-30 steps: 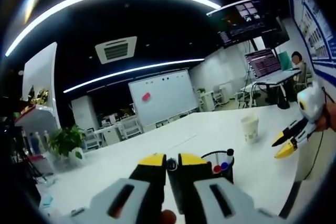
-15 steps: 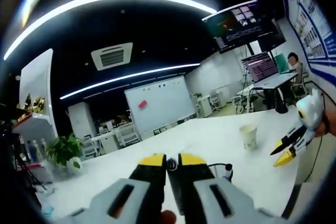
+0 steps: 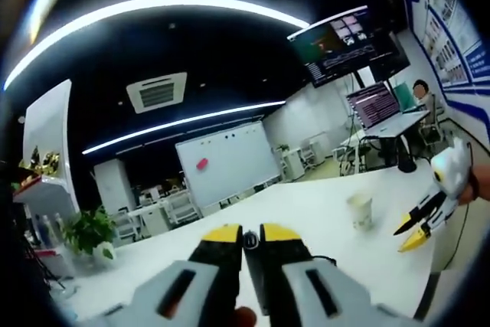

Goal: Place the scattered laser pointers and whiteboard markers into the pen holder and stack the scattered paper cups together

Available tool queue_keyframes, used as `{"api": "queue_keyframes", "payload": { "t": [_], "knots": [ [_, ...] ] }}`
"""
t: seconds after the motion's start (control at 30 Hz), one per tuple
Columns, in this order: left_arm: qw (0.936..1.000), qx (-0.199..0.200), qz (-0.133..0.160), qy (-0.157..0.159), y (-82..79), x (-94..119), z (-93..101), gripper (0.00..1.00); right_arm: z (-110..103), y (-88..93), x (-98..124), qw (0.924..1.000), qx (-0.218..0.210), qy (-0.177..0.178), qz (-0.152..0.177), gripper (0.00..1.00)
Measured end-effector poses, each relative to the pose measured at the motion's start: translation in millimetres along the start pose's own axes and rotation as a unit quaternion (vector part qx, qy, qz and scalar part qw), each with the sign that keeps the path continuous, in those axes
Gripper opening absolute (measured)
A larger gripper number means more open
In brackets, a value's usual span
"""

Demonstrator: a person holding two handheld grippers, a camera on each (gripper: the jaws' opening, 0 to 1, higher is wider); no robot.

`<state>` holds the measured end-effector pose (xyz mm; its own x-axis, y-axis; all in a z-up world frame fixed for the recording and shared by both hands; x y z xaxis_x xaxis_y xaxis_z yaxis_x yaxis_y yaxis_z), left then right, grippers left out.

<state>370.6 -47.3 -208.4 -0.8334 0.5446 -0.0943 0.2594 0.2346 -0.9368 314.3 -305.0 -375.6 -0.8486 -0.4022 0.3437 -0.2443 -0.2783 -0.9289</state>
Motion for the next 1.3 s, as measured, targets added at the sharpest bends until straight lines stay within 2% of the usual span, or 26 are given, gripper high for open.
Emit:
{"api": "queue_keyframes", "payload": {
  "t": [0.47,0.53,0.8,0.9,1.03,1.3],
  "knots": [
    [0.9988,-0.027,0.018,0.036,-17.6,-18,14.8,0.1,2,1.9,0,1.0,-0.001,-0.001,0.0,0.27],
    [0.9985,-0.012,0.024,0.047,-21.5,-20,16.4,0.1,1,2.7,0,1.0,-0.002,-0.002,0.0,0.27],
    [0.9974,-0.013,0.041,0.058,-29.6,-25,22.2,0.1,4,5.0,2,1.0,-0.004,-0.001,-0.002,0.27],
    [0.9961,0.012,0.054,0.07,-33.4,-28,24.1,0.1,5,4.5,3,1.0,-0.005,0.002,0.0,0.27],
    [0.9949,0.025,0.052,0.083,-30.4,-34,26.2,0.1,4,5.4,3,1.0,-0.005,0.001,-0.002,0.27],
    [0.995,0.028,0.048,0.083,-27.0,-37,28.5,0.1,3,4.4,2,1.0,-0.008,0.001,0.0,0.27]
  ]
}}
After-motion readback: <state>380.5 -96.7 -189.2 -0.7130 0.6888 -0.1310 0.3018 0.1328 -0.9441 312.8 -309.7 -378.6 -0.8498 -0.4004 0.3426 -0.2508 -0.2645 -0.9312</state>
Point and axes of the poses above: the point that each gripper's makers call its tool centre point, and the gripper's own axes: x roughly backward along the fingers, z roughly to its right, y roughly out of its underside, the point moved 6 cm from there along x, roughly backward along the fingers, and after that the axes turned 1 degree about z, right-handed, at the moved point
